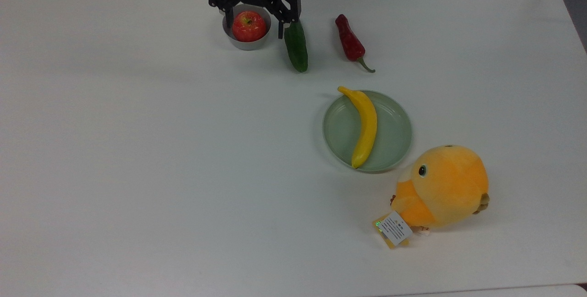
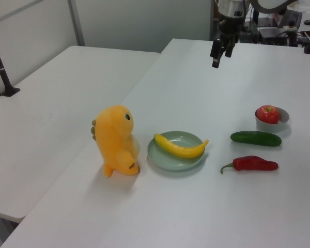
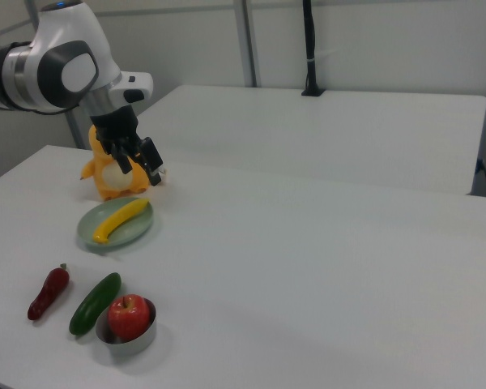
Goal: Put the cucumber on the left side of the bowl
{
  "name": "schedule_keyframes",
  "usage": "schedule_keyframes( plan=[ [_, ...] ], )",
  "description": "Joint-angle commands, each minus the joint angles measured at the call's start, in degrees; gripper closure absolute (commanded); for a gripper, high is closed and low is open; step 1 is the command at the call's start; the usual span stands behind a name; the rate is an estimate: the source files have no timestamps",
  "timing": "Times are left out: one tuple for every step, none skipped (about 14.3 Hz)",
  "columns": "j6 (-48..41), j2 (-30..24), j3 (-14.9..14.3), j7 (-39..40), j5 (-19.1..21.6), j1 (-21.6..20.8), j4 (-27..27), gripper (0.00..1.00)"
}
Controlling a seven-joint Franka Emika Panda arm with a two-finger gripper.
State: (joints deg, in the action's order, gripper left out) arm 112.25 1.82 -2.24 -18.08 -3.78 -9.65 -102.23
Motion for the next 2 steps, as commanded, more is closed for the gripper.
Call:
schedule_keyframes(
  plan=[
    [-5.3,-1.2,-0.5,2.7,1.2,-0.9,0.5,0.0],
    [-5.3,-1.2,-0.5,2.7,1.2,-0.9,0.5,0.0]
  ],
)
